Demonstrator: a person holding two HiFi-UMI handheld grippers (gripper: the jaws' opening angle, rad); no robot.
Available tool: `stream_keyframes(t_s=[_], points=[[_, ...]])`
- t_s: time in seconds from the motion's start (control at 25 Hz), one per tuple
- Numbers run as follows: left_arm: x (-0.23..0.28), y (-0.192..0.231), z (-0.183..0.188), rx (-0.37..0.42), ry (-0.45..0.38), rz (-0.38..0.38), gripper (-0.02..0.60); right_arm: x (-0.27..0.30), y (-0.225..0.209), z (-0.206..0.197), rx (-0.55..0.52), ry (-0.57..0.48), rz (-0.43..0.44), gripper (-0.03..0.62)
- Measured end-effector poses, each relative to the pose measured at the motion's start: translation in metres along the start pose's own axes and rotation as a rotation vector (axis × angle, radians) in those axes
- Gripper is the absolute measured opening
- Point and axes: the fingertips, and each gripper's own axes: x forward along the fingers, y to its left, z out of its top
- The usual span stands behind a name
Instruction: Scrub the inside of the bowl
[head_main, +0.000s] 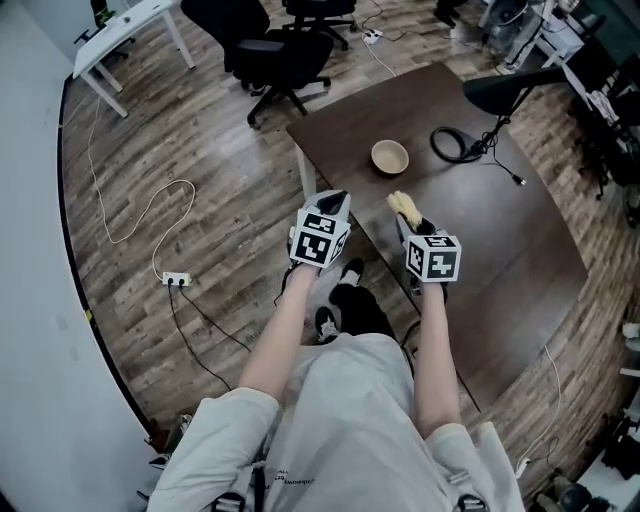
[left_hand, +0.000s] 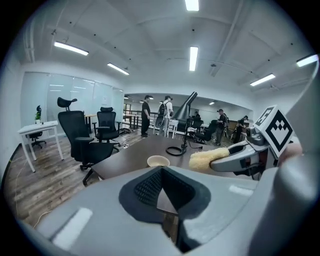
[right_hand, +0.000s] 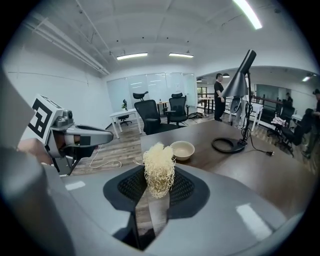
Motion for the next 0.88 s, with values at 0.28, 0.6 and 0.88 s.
stream_keyframes(t_s=[0.28, 0.6, 0.88], points=[[0.046, 0.009, 0.0, 0.037, 0.059, -0.066, 0.0, 0.023, -0.034, 0.003, -0.024, 0.046, -0.027, 0.129], [0.112, 0.04, 0.027, 0.094, 0.134, -0.124, 0.0, 0.073, -0.063, 0.02, -0.053, 0.113, -0.025, 0.129], [0.169, 0.052, 0.041, 0.117, 0.176, -0.223, 0.0, 0.112, -0.084, 0.03, -0.072, 0.169, -0.012, 0.129]])
